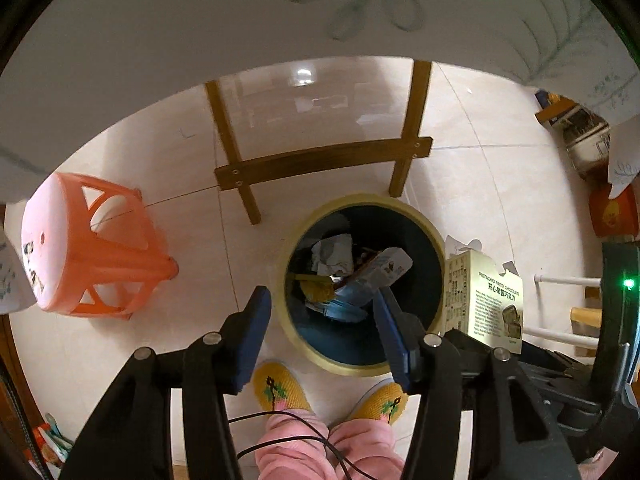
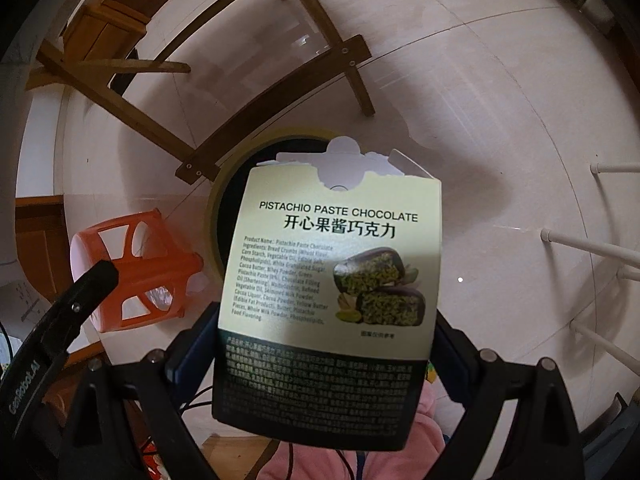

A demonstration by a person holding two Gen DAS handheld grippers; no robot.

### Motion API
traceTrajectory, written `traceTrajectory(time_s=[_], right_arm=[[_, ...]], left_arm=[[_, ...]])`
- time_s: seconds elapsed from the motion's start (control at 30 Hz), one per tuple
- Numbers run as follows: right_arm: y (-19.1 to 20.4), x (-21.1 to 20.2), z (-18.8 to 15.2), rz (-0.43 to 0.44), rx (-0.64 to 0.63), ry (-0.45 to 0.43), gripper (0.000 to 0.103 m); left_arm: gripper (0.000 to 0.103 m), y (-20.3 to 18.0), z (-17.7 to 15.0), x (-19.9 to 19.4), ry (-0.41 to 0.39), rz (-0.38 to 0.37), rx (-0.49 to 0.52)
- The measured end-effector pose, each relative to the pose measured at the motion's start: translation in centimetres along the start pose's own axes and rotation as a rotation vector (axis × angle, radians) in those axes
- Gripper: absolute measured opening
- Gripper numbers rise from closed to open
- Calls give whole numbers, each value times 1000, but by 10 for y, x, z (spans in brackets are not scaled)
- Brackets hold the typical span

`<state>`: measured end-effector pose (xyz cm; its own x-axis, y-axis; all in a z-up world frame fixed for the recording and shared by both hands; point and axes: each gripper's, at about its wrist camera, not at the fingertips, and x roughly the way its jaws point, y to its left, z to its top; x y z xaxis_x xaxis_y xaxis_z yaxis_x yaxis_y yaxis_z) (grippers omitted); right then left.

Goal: Collect trash
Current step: 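Open both tools to drop the box and wrapper into the bin, then raise both tools back toward the table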

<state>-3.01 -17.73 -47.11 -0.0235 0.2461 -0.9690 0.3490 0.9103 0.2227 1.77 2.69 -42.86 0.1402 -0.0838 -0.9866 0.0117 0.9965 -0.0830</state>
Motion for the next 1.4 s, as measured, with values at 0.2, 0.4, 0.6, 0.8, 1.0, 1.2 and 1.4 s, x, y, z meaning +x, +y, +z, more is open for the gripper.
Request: traceTrajectory(time_s=[0.2,0.4,0.6,0.8,1.0,1.2,1.4], right_arm=[[21,7,5,12,-33,8,96],[40,3,14,24,-51,-66,98],[49,1,19,5,-71,-113,98],[53,-12,17,14,-88,-129,98],[59,-35,13,26,-97,-134,98],[71,-77,5,52,-114,-152,98],[83,-139,-1,84,-138,-181,98]], left_arm=[[52,24,-8,-17,-35,22,-55],[52,42,-10,-31,-55,33,-101],[52,50,-8,-41,-80,37,-128],[52,49,-5,-55,-89,25,-150],[52,44,1,-87,-119,20,-155],[52,40,8,-137,-154,22,-154],[55,32,13,-199,-194,21,-156]])
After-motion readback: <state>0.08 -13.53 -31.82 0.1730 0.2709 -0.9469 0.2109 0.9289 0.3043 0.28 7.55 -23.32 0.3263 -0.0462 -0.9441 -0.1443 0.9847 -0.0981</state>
